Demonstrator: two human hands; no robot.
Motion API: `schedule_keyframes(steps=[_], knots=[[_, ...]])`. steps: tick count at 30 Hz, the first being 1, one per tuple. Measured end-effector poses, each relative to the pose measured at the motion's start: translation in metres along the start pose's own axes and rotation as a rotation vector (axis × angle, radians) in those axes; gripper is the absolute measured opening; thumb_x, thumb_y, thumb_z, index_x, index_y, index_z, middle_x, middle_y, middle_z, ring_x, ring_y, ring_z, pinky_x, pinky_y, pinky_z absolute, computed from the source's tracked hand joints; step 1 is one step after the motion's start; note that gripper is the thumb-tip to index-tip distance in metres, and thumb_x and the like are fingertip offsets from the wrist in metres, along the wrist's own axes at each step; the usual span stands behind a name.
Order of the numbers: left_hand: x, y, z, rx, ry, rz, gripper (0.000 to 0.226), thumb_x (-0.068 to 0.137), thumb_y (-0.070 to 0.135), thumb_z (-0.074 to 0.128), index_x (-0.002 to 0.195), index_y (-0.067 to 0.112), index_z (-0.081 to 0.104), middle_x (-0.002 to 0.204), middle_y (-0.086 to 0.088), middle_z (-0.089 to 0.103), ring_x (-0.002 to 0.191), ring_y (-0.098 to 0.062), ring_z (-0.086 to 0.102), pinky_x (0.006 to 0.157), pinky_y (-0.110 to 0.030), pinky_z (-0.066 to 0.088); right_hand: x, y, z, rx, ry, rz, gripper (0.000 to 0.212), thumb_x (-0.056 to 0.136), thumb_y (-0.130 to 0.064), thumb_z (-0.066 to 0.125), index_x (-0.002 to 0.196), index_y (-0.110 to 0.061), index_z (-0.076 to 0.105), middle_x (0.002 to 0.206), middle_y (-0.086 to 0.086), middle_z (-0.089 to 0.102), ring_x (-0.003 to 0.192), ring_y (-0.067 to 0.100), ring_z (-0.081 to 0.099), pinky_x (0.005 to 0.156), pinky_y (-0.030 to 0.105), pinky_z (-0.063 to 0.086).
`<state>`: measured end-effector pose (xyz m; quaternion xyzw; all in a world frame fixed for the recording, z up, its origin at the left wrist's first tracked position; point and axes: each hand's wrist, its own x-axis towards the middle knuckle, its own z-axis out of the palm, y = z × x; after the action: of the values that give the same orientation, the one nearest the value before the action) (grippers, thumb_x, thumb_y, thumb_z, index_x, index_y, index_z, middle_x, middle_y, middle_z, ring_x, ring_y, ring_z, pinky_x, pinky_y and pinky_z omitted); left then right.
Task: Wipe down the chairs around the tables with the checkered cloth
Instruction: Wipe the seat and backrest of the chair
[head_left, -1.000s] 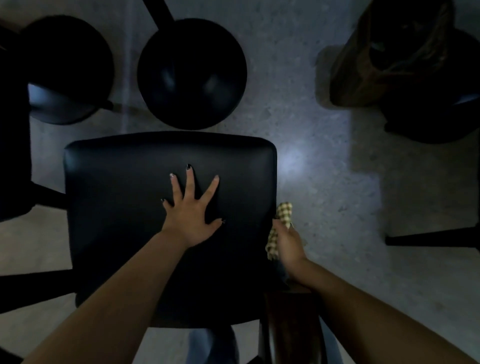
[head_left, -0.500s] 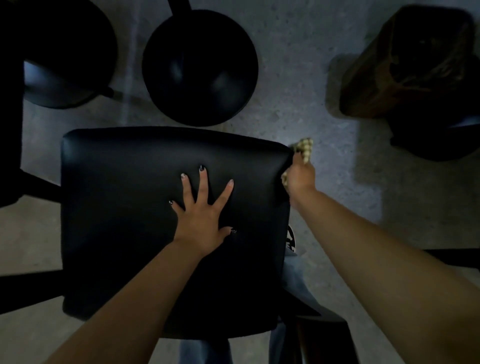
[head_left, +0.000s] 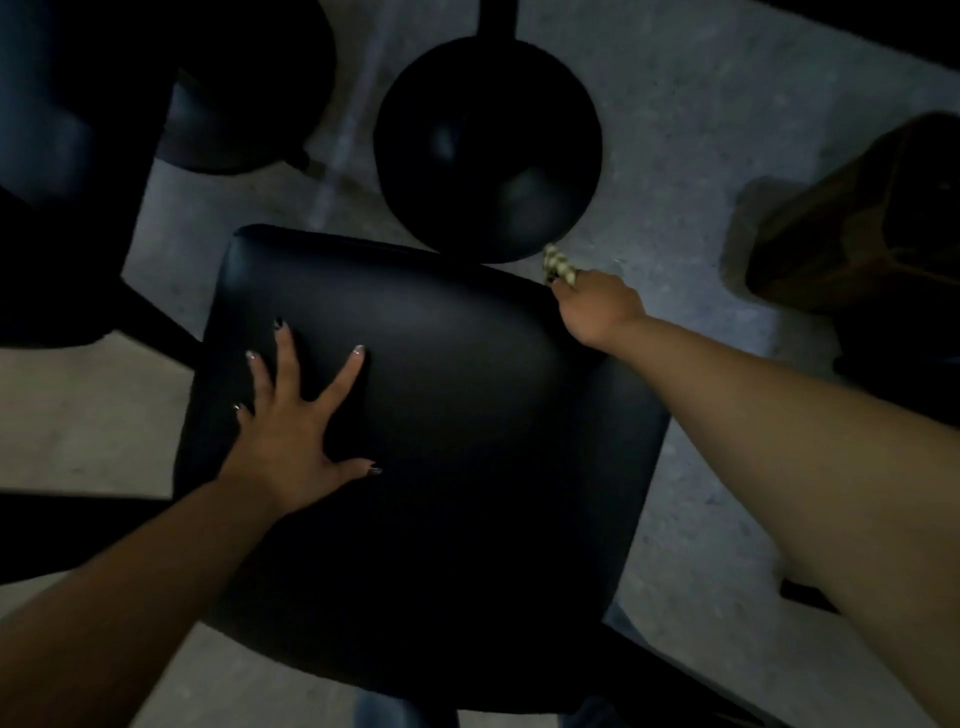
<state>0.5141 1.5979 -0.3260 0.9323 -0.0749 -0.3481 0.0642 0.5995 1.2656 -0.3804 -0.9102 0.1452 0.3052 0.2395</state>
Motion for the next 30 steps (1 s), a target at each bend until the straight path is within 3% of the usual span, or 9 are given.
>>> schedule_keyframes(steps=[3, 7, 14, 18, 23, 27, 30], knots=[[0.0, -0.048, -0.018, 0.159, -0.085, 0.031, 0.131, 0.057, 0.063, 0.081, 0.136, 0.062, -0.023, 0.141, 0.003, -0.054, 0.141, -0.048, -0.022, 0.105, -0.073, 0.024, 0.012, -0.032, 0.01, -0.043, 0.0, -0.026, 0.051, 0.1, -0.042, 0.027, 0.13, -0.011, 0.054, 0.129, 0.017, 0.057, 0.112, 0.035, 0.054, 0.083, 0.032, 0.036], [0.003, -0.067, -0.021, 0.264, -0.205, 0.104, 0.135, 0.061, 0.06, 0.08, 0.126, 0.06, -0.039, 0.14, -0.001, -0.055, 0.14, -0.05, -0.021, 0.105, -0.061, 0.035, 0.025, -0.077, 0.022, -0.123, 0.038, -0.073, 0.05, 0.1, -0.041, 0.029, 0.119, -0.006, 0.059, 0.122, 0.02, 0.06, 0.107, 0.036, 0.056, 0.075, 0.031, 0.031], [0.001, -0.063, -0.008, 0.204, -0.116, 0.09, 0.133, 0.069, 0.048, 0.08, 0.125, 0.055, -0.041, 0.141, -0.006, -0.053, 0.137, -0.052, -0.026, 0.107, -0.064, 0.028, 0.045, -0.177, 0.051, -0.207, 0.054, -0.247, 0.048, 0.1, -0.04, 0.032, 0.118, -0.004, 0.059, 0.123, 0.022, 0.059, 0.11, 0.039, 0.056, 0.078, 0.035, 0.037], [0.003, -0.063, -0.003, 0.144, -0.096, 0.072, 0.13, 0.069, 0.043, 0.081, 0.139, 0.054, -0.028, 0.142, -0.004, -0.052, 0.137, -0.051, -0.029, 0.108, -0.066, 0.026, 0.051, -0.231, 0.07, -0.238, 0.058, -0.319, 0.047, 0.099, -0.041, 0.032, 0.117, -0.007, 0.06, 0.122, 0.02, 0.06, 0.11, 0.038, 0.056, 0.079, 0.036, 0.037], [-0.003, -0.058, 0.012, 0.048, 0.048, 0.032, 0.123, 0.074, 0.032, 0.079, 0.142, 0.053, -0.022, 0.148, -0.002, -0.045, 0.138, -0.046, -0.03, 0.111, -0.066, 0.016, 0.059, -0.27, 0.08, -0.241, 0.012, -0.351, 0.046, 0.098, -0.04, 0.032, 0.114, -0.009, 0.062, 0.116, 0.019, 0.063, 0.107, 0.038, 0.057, 0.08, 0.036, 0.038], [-0.016, -0.061, 0.025, -0.055, 0.113, -0.031, 0.118, 0.078, 0.023, 0.076, 0.148, 0.042, -0.017, 0.154, -0.005, -0.036, 0.143, -0.035, -0.027, 0.117, -0.053, 0.008, 0.054, -0.3, 0.09, -0.244, -0.031, -0.45, 0.041, 0.098, -0.037, 0.036, 0.112, -0.009, 0.062, 0.114, 0.02, 0.063, 0.106, 0.038, 0.058, 0.084, 0.036, 0.043], [-0.033, -0.061, 0.033, -0.177, 0.157, -0.122, 0.111, 0.08, 0.024, 0.075, 0.151, 0.035, -0.011, 0.159, -0.007, -0.023, 0.146, -0.028, -0.02, 0.12, -0.047, 0.015, 0.041, -0.319, 0.104, -0.446, -0.011, -0.633, 0.04, 0.097, -0.037, 0.04, 0.115, -0.009, 0.061, 0.122, 0.019, 0.058, 0.113, 0.04, 0.053, 0.089, 0.038, 0.042]])
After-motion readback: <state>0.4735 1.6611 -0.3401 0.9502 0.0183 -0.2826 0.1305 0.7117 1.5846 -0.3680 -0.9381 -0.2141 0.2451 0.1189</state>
